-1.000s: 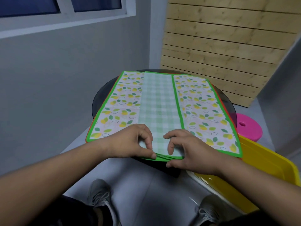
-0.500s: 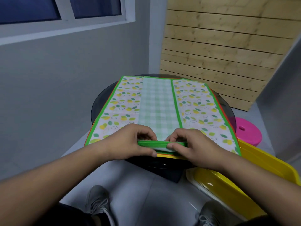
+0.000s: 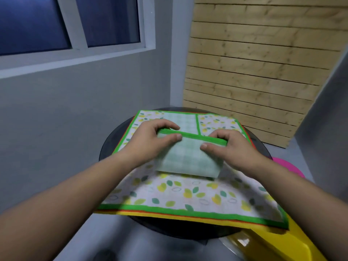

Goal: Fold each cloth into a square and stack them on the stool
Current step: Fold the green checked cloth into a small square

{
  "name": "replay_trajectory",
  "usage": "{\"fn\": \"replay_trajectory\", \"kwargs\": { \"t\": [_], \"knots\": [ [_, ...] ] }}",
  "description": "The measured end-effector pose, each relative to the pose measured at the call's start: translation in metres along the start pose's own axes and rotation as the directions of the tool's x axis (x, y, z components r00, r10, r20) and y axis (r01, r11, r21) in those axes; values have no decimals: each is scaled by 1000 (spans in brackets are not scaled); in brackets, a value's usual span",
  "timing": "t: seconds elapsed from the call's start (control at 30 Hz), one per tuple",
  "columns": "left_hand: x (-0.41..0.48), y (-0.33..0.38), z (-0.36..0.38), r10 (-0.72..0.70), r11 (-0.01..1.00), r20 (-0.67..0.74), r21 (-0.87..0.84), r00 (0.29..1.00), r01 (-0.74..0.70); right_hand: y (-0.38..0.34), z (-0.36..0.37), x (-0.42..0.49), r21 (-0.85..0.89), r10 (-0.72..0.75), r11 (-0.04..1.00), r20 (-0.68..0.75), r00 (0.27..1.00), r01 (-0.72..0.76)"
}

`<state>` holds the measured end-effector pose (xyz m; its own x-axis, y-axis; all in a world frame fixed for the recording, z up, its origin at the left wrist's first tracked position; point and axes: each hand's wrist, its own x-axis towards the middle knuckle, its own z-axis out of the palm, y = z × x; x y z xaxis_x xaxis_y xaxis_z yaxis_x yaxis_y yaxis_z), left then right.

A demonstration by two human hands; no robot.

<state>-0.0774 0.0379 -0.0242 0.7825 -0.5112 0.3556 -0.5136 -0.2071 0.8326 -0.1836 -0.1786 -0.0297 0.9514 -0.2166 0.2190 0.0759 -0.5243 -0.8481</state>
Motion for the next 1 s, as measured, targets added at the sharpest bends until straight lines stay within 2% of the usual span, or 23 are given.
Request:
{"fn": "replay_trajectory", "kwargs": {
  "t": [0.1,0.23,0.37,0.47,0.7,0.9,1.0],
  "knots": [
    [29,-18,3,-104,993,-37,56,994,106,15,4,35,24,87,996,-47,995,-86],
    [55,-48,10,-304,953,-12,-18,953,304,37,12,76,-7,148,989,-92,985,-149],
    [73,-70,18,-371,927,-28,45,928,372,61,22,102,-73,166,982,-136,977,-177],
    [85,-89,24,-378,914,-87,128,922,386,75,29,113,-128,183,972,-124,975,-198],
    [94,-110,40,-383,892,-116,213,916,400,94,39,111,-428,154,887,-83,985,-175],
    [95,-119,46,-344,862,-124,352,931,366,103,49,108,-586,42,796,-195,980,-150],
    [93,-118,49,-319,847,-135,402,938,346,107,51,108,-637,14,759,-195,981,-138]
  ]
}}
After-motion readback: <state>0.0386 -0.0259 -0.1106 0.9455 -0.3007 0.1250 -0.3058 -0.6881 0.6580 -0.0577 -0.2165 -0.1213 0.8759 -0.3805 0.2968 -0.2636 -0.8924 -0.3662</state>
